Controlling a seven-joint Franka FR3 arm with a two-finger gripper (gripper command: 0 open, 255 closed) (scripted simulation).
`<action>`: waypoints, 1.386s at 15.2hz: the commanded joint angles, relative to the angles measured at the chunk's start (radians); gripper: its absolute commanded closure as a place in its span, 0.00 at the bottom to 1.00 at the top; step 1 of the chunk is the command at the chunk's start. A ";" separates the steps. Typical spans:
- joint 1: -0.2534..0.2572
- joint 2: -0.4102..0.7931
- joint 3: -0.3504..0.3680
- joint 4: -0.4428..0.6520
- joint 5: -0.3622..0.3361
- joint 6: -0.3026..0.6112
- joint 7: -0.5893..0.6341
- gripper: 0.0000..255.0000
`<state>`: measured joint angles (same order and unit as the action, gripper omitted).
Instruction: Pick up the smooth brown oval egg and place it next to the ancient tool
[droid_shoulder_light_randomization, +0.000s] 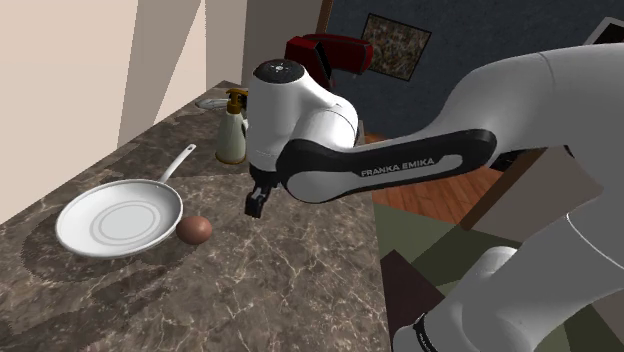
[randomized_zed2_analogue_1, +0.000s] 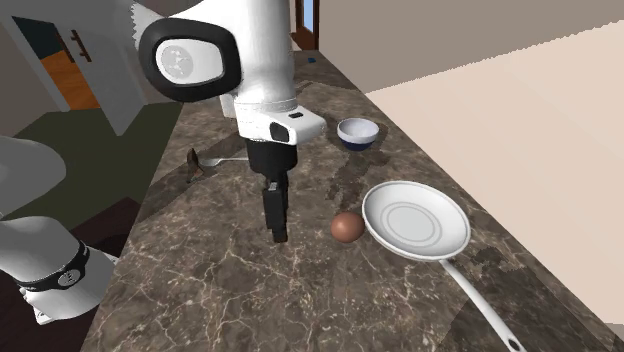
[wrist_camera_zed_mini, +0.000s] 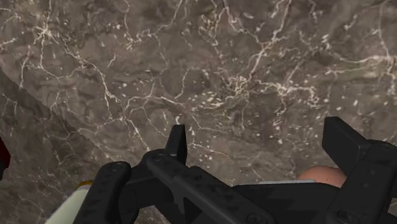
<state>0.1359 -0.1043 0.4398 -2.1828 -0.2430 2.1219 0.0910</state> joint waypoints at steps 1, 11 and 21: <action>0.010 0.059 0.024 0.038 -0.058 0.021 0.032 0.00; 0.146 0.419 0.060 0.308 -0.403 0.042 0.199 0.00; 0.198 0.565 0.021 0.388 -0.525 0.086 0.245 0.00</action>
<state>0.3338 0.4520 0.4643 -1.7953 -0.7614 2.2010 0.3317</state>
